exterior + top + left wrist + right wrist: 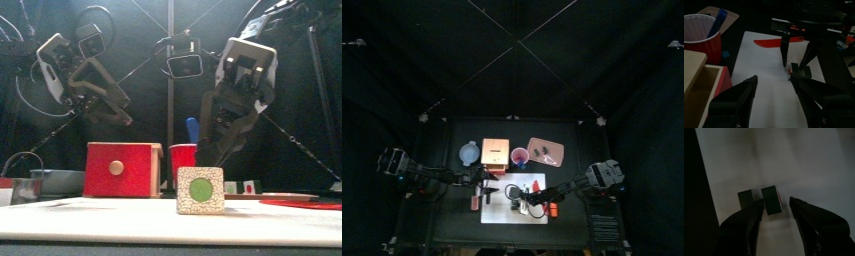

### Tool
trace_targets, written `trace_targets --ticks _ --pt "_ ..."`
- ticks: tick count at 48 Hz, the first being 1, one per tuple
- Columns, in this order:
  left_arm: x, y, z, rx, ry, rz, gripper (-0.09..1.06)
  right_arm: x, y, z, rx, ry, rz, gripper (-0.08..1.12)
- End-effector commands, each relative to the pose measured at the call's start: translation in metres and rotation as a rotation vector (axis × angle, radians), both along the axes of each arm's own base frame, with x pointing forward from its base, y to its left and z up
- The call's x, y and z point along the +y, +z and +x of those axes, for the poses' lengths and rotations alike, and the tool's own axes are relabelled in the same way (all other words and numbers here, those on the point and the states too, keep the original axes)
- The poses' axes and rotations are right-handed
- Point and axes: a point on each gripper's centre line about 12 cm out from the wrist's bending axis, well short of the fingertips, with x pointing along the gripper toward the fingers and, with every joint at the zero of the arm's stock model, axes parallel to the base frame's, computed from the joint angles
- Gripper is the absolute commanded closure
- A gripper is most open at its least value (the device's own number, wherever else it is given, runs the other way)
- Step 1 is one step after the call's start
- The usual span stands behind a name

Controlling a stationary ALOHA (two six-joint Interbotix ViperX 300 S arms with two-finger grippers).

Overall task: Place sushi on board then cut the sushi with the knife then place the pieces on the plate
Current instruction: Place the 4 sushi pieces on the plate

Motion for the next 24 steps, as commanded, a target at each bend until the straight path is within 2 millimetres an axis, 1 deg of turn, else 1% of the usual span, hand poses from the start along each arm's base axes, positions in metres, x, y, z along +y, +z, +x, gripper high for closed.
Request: trace_targets --ticks 1,4,8,14,18,24 --pt "-0.005 0.018 -0.004 -0.069 -0.052 0.046 0.07 0.001 0.014 0.007 -0.041 -0.001 0.010 0.23" --pt "-0.005 0.025 -0.012 -0.096 -0.071 0.066 0.07 0.001 0.015 0.009 -0.046 -0.002 0.012 0.23" --pt "-0.004 0.037 -0.025 -0.145 -0.078 0.072 0.10 -0.001 0.015 0.011 -0.047 -0.009 0.013 0.23" --pt "-0.002 0.041 -0.042 -0.177 -0.075 0.067 0.18 -0.002 0.017 0.013 -0.050 -0.015 0.015 0.23" --pt "-0.002 0.040 -0.044 -0.177 -0.075 0.067 0.20 -0.002 0.016 0.013 -0.044 -0.023 0.022 0.23" --pt "-0.002 0.040 -0.045 -0.175 -0.075 0.067 0.20 -0.002 0.010 0.011 -0.018 -0.039 0.026 0.23"
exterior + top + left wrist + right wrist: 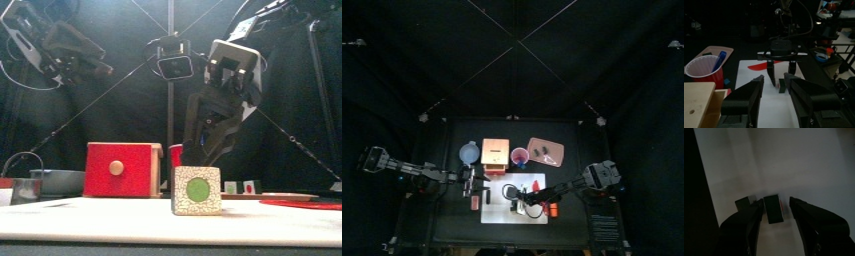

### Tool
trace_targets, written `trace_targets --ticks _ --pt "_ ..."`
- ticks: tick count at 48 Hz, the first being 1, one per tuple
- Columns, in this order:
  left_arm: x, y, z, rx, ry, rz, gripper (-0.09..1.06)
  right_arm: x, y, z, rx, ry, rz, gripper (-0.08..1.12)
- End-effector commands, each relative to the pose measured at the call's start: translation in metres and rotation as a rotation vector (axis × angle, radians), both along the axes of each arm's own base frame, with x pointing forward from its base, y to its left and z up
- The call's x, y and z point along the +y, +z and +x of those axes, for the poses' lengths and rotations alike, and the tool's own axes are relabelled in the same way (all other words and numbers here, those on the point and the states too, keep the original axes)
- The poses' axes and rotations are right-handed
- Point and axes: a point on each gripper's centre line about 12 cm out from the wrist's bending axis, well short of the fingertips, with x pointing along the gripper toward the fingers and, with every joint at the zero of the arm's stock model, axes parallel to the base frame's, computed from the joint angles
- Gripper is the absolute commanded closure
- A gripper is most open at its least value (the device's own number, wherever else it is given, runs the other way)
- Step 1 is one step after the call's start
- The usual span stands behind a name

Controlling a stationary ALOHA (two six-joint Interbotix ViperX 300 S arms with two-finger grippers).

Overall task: Place sushi on board then cut the sushi with the knife then place the pieces on the plate
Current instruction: Place the 4 sushi pieces on the plate

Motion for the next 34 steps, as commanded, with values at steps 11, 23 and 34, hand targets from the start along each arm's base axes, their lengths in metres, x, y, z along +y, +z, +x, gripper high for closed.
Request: trace_targets --ticks 11,23,34 --pt "0.001 0.003 0.001 -0.014 0.003 -0.003 0.20 -0.001 0.012 0.004 -0.017 -0.023 0.018 0.42" --pt "0.002 -0.001 -0.001 0.000 0.013 -0.015 0.20 -0.032 0.056 -0.028 0.061 -0.153 -0.048 0.43" --pt "0.002 -0.006 -0.003 0.013 0.015 -0.018 0.20 -0.116 0.065 -0.109 0.132 -0.407 -0.050 0.43"
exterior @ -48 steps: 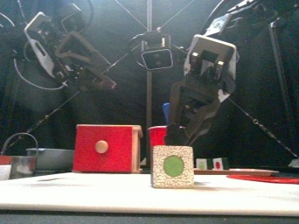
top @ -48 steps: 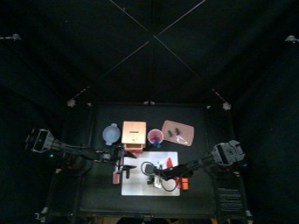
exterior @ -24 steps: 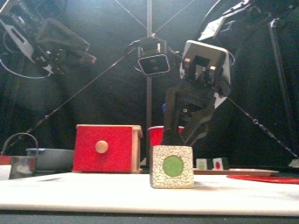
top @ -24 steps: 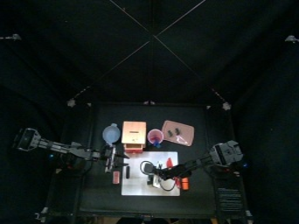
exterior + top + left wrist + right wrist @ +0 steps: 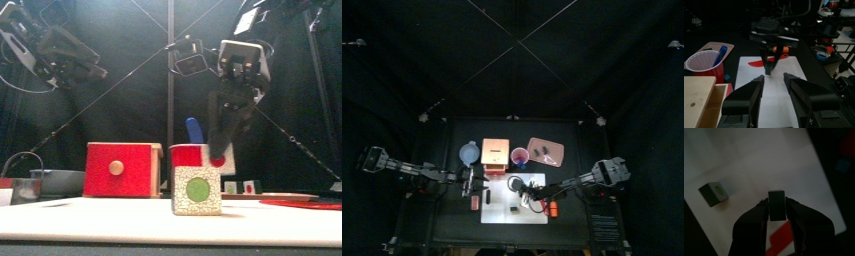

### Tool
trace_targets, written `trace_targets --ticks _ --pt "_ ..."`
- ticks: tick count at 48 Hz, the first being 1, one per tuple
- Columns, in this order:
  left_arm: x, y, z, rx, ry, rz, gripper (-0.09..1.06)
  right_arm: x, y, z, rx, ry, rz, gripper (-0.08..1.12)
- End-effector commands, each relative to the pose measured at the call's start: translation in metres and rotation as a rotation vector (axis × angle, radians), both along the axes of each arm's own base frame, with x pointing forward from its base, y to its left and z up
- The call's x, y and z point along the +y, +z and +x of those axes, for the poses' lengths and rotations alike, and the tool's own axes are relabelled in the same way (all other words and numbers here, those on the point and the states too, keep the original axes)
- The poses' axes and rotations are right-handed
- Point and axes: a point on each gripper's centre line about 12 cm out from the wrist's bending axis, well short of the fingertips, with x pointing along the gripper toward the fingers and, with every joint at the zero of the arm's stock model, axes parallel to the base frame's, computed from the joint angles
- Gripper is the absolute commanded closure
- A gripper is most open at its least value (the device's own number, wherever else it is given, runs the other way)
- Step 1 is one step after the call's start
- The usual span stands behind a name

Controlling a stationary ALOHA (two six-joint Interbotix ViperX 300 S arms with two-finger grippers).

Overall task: Place sushi on board then cut the sushi with the knife then place the pieces on the plate
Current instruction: Place the 4 sushi pieces on the plate

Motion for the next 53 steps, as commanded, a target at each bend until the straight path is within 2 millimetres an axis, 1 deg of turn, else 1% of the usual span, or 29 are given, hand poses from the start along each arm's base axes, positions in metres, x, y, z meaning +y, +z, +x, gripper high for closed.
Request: trace_targets --ticks 1,5,11,14,20,23,26,29,37,43,46,48,51,53 --pt "0.001 0.005 0.002 -0.020 0.005 -0.005 0.20 -0.034 0.008 -0.033 -0.028 -0.124 0.020 0.43" --pt "0.001 0.005 0.002 -0.018 0.004 -0.003 0.20 -0.066 -0.004 -0.067 0.002 -0.272 0.048 0.43" --pt "0.001 0.003 0.001 -0.014 0.004 -0.003 0.20 -0.104 -0.010 -0.102 -0.008 -0.445 0.057 0.43" --pt "0.001 0.003 0.001 -0.012 0.004 -0.001 0.20 -0.122 -0.009 -0.108 -0.047 -0.510 0.055 0.43" --pt "0.001 0.001 0.000 -0.007 0.005 -0.002 0.20 -0.158 -0.013 -0.112 -0.105 -0.601 0.041 0.43" --pt "0.001 0.000 -0.001 -0.004 0.005 -0.005 0.20 -0.171 -0.020 -0.113 -0.101 -0.609 0.024 0.43" --pt "0.001 -0.002 -0.002 0.002 0.007 -0.008 0.20 -0.178 -0.026 -0.113 -0.087 -0.612 0.013 0.42" --pt "0.001 -0.004 -0.003 0.009 0.010 -0.013 0.20 -0.180 -0.031 -0.111 -0.075 -0.610 0.015 0.41" --pt "0.002 -0.003 -0.002 0.008 0.014 -0.015 0.20 -0.185 -0.036 -0.106 -0.073 -0.613 0.023 0.26" --pt "0.002 -0.004 -0.003 0.010 0.018 -0.023 0.20 -0.185 -0.037 -0.107 -0.058 -0.619 0.025 0.24" --pt "0.002 -0.005 -0.003 0.014 0.019 -0.026 0.20 -0.182 -0.030 -0.109 -0.057 -0.623 0.019 0.24" --pt "0.002 -0.005 -0.003 0.014 0.022 -0.029 0.20 -0.178 -0.023 -0.109 -0.063 -0.619 0.014 0.24" --pt "0.002 -0.005 -0.003 0.017 0.025 -0.035 0.20 -0.160 -0.010 -0.101 -0.090 -0.561 0.015 0.24" --pt "0.003 -0.005 -0.003 0.015 0.027 -0.038 0.20 -0.140 -0.001 -0.089 -0.122 -0.487 0.020 0.24"
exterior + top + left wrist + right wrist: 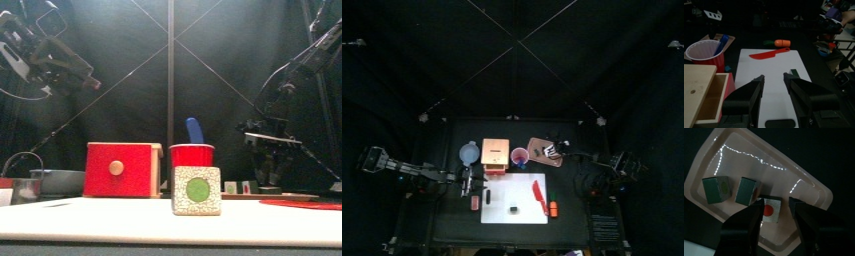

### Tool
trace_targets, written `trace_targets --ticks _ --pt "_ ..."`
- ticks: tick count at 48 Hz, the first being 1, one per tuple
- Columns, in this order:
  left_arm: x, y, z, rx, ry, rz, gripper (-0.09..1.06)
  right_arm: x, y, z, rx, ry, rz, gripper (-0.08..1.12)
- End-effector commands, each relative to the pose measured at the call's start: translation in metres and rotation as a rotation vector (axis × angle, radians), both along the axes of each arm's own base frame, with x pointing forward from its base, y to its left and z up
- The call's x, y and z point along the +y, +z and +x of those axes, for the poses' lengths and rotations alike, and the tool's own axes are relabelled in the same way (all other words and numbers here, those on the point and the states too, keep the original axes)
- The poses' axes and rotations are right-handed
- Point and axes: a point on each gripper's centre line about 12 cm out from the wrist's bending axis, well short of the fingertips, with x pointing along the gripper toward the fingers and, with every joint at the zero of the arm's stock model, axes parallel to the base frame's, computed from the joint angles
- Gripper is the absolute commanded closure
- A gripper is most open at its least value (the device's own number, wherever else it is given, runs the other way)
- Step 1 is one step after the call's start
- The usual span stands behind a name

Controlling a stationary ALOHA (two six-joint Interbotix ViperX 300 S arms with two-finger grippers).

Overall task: Place sushi on board then cut the sushi with the knife then place the pieces on the plate
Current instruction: Place the 4 sushi pieces on the plate

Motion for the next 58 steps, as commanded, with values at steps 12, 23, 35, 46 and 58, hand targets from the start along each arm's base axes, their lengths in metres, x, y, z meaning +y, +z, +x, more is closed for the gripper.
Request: trace_targets --ticks 12,23,35,46,58 --pt "0.000 0.011 0.006 -0.033 0.003 -0.006 0.20 0.208 0.040 0.124 -0.268 0.814 -0.048 0.24" --pt "0.002 0.007 0.004 -0.019 0.020 -0.025 0.20 0.284 0.018 0.193 -0.242 0.958 -0.022 0.24" --pt "0.002 0.005 0.004 -0.012 0.030 -0.039 0.20 0.295 0.008 0.200 -0.192 0.965 -0.019 0.24" --pt "0.002 0.006 0.004 -0.013 0.038 -0.053 0.20 0.294 -0.011 0.203 -0.148 0.962 -0.014 0.25" --pt "0.003 0.004 0.004 -0.007 0.045 -0.059 0.20 0.290 0.001 0.202 -0.131 0.935 -0.021 0.42"
